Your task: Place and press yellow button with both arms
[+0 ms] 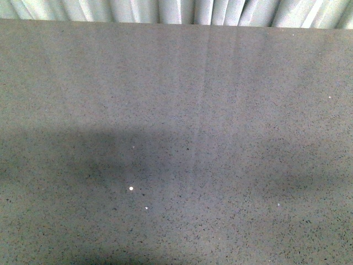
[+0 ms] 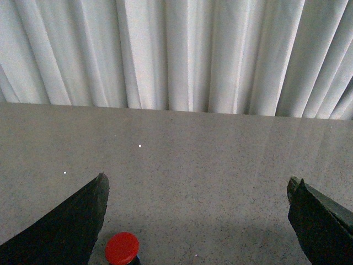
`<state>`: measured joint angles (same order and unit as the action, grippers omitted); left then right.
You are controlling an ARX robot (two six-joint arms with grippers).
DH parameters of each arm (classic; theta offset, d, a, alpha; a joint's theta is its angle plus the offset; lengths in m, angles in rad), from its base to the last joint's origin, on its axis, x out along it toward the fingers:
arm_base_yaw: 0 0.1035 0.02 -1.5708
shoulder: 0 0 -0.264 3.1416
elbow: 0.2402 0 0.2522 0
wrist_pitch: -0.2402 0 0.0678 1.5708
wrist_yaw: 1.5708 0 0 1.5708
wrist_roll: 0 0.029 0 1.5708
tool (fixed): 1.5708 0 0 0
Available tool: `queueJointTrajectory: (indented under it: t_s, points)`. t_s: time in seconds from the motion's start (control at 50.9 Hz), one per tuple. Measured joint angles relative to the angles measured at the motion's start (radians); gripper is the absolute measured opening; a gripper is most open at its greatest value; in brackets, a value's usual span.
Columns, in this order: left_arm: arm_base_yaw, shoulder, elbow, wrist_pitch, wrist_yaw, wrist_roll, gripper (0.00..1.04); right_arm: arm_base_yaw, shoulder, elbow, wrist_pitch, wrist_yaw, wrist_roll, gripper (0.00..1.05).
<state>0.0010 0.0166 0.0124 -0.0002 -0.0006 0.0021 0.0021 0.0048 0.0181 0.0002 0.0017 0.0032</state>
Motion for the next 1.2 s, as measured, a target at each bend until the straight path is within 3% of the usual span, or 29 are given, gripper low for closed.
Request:
queueJointTrajectory:
  t_s: [0.668, 0.727, 0.786, 1.198]
  points:
    - [0.000, 0.000, 0.000, 0.000, 0.000, 0.000, 0.96, 0.000, 0.000, 0.000, 0.000, 0.000, 0.000, 0.96]
    - [0.064, 0.109, 0.089, -0.211, 0.208, -0.056, 0.96, 0.000, 0.000, 0.000, 0.000, 0.001, 0.000, 0.96]
    - [0.103, 0.291, 0.177, -0.315, 0.311, -0.075, 0.96, 0.000, 0.000, 0.000, 0.000, -0.002, 0.000, 0.96]
    - [0.457, 1.118, 0.311, 0.358, 0.289, 0.054, 0.96, 0.000, 0.000, 0.000, 0.000, -0.001, 0.000, 0.96]
